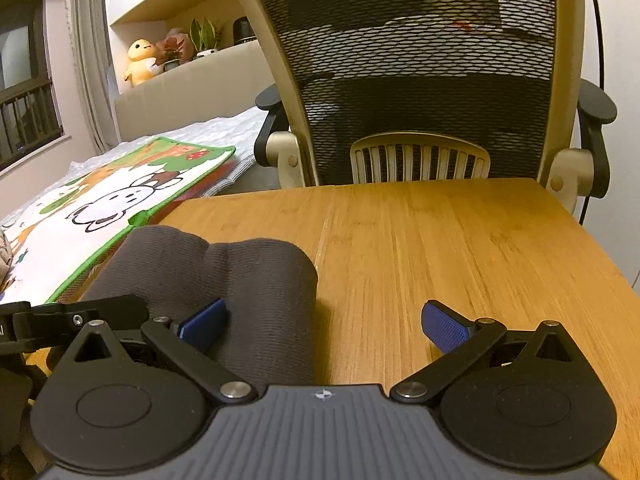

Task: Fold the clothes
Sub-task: 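Press the rolled pants flat with both grippers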

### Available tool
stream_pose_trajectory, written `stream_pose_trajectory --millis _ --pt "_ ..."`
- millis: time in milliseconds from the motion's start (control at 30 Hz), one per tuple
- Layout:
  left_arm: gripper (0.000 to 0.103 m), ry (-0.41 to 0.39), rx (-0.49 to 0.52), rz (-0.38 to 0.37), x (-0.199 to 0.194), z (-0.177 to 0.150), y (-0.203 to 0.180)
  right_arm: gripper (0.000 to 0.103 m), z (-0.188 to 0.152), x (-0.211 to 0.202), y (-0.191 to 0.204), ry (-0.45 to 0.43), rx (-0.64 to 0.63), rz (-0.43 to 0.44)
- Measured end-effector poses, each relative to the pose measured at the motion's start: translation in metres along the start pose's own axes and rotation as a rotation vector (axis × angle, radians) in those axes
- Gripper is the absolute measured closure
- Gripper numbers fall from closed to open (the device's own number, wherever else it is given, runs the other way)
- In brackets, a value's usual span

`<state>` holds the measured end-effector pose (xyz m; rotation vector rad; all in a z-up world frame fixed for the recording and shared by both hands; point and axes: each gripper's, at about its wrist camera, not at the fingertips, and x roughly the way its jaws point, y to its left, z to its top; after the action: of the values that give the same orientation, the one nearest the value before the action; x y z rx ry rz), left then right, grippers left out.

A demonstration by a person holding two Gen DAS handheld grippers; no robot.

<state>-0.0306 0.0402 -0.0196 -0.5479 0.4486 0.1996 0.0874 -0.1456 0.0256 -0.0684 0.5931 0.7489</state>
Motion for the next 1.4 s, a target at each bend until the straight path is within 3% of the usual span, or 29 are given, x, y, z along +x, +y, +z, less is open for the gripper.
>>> stream_pose_trajectory --millis 1000,1167,1267,1400 --pt "0.0 0.0 -0.003 -0.014 -0.001 -0.001 0.0 0.0 -0.001 -0.003 0.005 -0.017 -0.028 -0.046" --pt "0.0 -0.005 -0.015 -0.018 -0.002 -0.001 0.003 0.0 -0.011 -0.024 0.015 -0.087 -0.036 -0.078" --pt "0.0 -0.007 -0.018 -0.017 -0.003 0.0 0.003 0.0 -0.019 -0.036 0.019 -0.084 -0.047 -0.04" --pt "0.0 -0.005 -0.013 -0.013 -0.002 0.0 0.002 0.0 -0.015 -0.024 0.014 0.009 -0.009 -0.032"
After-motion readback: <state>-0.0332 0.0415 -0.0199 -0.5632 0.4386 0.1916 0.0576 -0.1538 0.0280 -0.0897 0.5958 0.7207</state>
